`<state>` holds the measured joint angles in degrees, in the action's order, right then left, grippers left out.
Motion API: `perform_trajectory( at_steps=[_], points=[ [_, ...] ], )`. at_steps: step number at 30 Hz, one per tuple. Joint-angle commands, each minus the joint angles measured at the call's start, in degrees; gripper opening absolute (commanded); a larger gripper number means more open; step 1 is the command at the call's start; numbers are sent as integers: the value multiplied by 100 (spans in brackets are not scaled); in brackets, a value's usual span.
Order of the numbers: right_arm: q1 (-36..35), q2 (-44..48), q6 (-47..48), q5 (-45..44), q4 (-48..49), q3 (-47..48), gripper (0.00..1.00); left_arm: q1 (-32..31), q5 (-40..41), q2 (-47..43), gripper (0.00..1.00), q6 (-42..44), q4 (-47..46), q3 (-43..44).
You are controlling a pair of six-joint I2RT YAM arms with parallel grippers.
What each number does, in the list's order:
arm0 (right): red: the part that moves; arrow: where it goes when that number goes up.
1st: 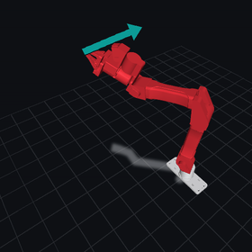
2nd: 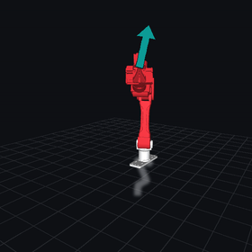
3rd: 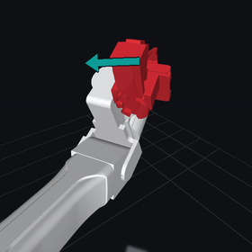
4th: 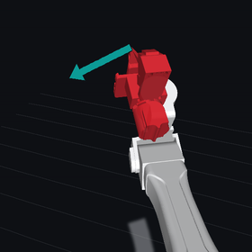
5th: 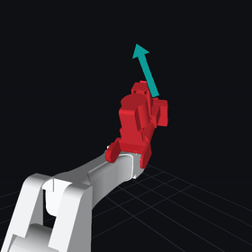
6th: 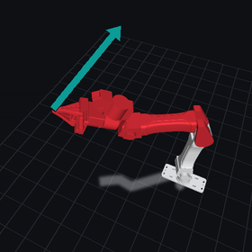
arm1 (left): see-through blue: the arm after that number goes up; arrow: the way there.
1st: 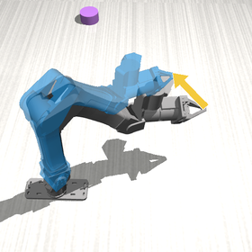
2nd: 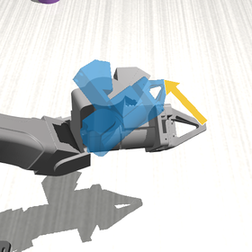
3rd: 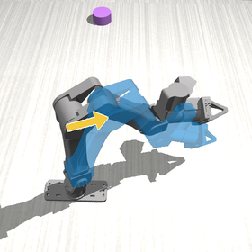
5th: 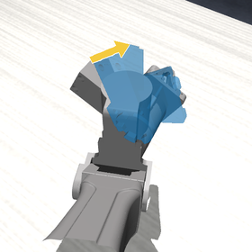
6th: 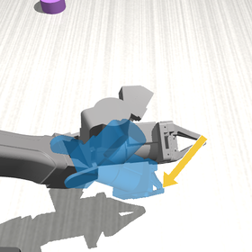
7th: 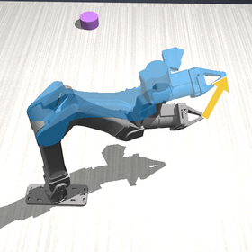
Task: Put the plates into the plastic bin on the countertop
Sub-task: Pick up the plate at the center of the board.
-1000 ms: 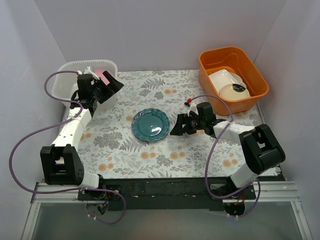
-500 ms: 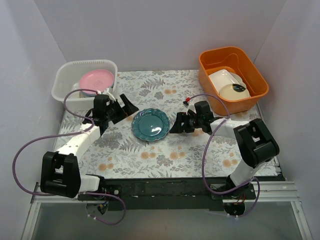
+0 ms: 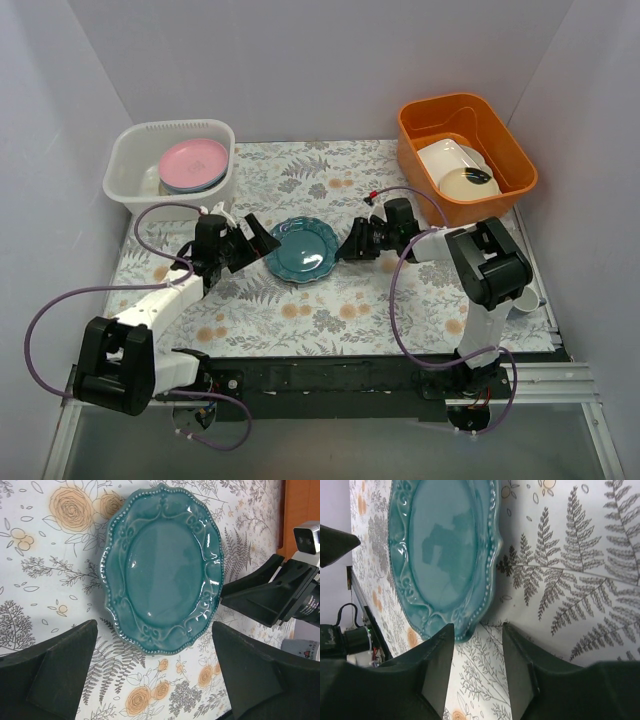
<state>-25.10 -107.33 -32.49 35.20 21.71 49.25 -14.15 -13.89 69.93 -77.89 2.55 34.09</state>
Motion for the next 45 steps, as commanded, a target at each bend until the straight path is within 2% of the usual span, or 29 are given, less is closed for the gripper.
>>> perform_trajectory(
  at_steps=[1,7,17,21,24,25,27,36,45],
  points=[
    [5,-340,-222,48,210,303,47,-26,369,-401,98,-130,-44,-174],
    [5,-657,-389,-83,245,462,40,-26,563,-761,98,-341,-44,-525],
    [-39,-921,-688,-22,588,418,38,-35,668,-779,98,-289,71,-640],
    [-65,-974,-732,-31,650,427,33,-26,642,-665,98,-288,-87,-710],
    [-65,-992,-750,-48,641,418,20,-35,546,-516,98,-297,-219,-772],
    [-65,-983,-750,-57,667,392,10,-35,510,-472,98,-306,-219,-807],
    [-65,-957,-750,-66,703,366,2,-35,440,-349,98,-306,-482,-842],
    [-65,-904,-820,-31,799,269,1,-35,238,-76,98,-341,-913,-974],
    [-65,-703,-847,215,870,269,1,-35,220,-269,98,-420,-1098,-1255]
  ],
)
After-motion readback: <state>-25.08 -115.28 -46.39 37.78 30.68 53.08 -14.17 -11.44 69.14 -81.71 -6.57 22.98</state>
